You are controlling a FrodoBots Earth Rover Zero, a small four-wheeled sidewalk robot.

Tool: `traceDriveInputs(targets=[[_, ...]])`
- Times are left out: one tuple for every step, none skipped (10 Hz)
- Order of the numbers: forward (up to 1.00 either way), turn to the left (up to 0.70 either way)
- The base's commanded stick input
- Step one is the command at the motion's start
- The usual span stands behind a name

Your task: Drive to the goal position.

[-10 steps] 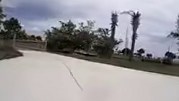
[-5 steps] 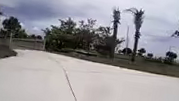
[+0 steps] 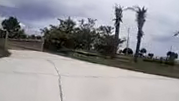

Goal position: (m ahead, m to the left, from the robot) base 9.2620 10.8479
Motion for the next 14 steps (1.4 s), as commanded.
traceDriveInputs(targets=[[0.85, 0.34], [0.85, 0.34], [0.85, 0.34], [0.85, 0.34], [0.85, 0.34], [0.85, 0.34], [0.85, 0.34], [0.85, 0.34], [0.85, 0.34], [0.85, 0.34], [0.85, 0.34], [0.85, 0.34], [0.85, 0.13], [0.85, 0.00]])
